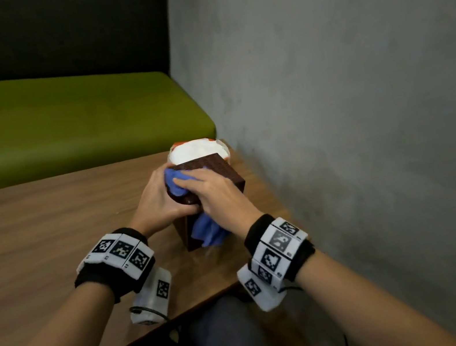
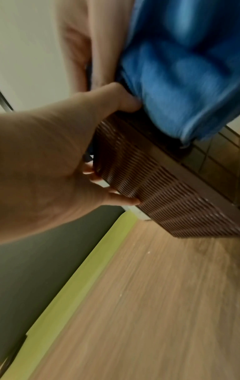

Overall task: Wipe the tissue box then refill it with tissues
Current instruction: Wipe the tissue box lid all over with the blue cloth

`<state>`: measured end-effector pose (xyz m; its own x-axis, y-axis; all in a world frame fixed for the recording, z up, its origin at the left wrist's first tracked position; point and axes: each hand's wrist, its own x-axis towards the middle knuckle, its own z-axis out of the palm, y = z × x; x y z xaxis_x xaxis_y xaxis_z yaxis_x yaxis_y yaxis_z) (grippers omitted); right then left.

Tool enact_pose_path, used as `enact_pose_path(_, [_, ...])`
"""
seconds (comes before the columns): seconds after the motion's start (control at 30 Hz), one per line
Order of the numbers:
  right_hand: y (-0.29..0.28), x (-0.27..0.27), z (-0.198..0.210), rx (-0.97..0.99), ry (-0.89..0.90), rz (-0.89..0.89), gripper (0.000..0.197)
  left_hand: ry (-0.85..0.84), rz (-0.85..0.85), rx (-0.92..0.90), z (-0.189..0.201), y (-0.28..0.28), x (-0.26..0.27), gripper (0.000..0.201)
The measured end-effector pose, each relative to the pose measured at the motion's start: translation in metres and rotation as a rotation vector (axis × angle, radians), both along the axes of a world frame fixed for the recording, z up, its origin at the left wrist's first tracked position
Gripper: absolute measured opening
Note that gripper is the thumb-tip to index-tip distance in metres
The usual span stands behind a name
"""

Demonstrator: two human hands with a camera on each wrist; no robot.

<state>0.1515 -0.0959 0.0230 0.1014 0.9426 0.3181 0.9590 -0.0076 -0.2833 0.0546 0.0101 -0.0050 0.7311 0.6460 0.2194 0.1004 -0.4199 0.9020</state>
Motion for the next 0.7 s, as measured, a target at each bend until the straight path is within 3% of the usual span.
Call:
enact_pose_path(0.07, [-0.006, 0.029, 0.003, 0.013, 0.039, -0.153, 0.044, 0.051, 0.001, 0.029, -0.003, 0.003, 0.003, 0.107])
enact_pose_path(0.17, [0.005, 0.053, 0.011, 0.039, 0.126, -0.36, 0.037, 0.099, 0.001, 0.026, -0.003, 0.003, 0.008, 0.116])
enact_pose_path(0.3, [0.01, 0.005, -0.001, 0.047, -0.025, -0.111, 0.043, 0.058, 0.008, 0.029, -0.005, 0.002, 0.007, 0.106])
enact_pose_path(0.4, [-0.007, 0.018, -0.007, 0.138, -0.053, -0.063, 0.046, 0.053, 0.002, 0.016, -0.008, 0.004, 0.005, 0.109])
enact_pose_path(0.43, [-0.011, 0.032, -0.007, 0.178, -0.003, -0.138, 0.043, 0.053, 0.004, 0.003, -0.009, 0.006, 0.004, 0.11])
enact_pose_path(0.57, [-0.021, 0.068, -0.008, 0.211, 0.477, -0.478, 0.03, -0.007, -0.002, -0.144, -0.015, 0.002, -0.002, 0.1])
enact_pose_path(0.63, [-0.019, 0.062, -0.007, 0.228, 0.568, -0.461, 0.03, -0.069, -0.02, -0.221, -0.02, -0.005, -0.005, 0.1])
enact_pose_path(0.7, [-0.018, 0.052, -0.001, 0.273, 0.591, -0.38, 0.031, -0.014, -0.032, -0.153, -0.024, -0.003, -0.009, 0.104])
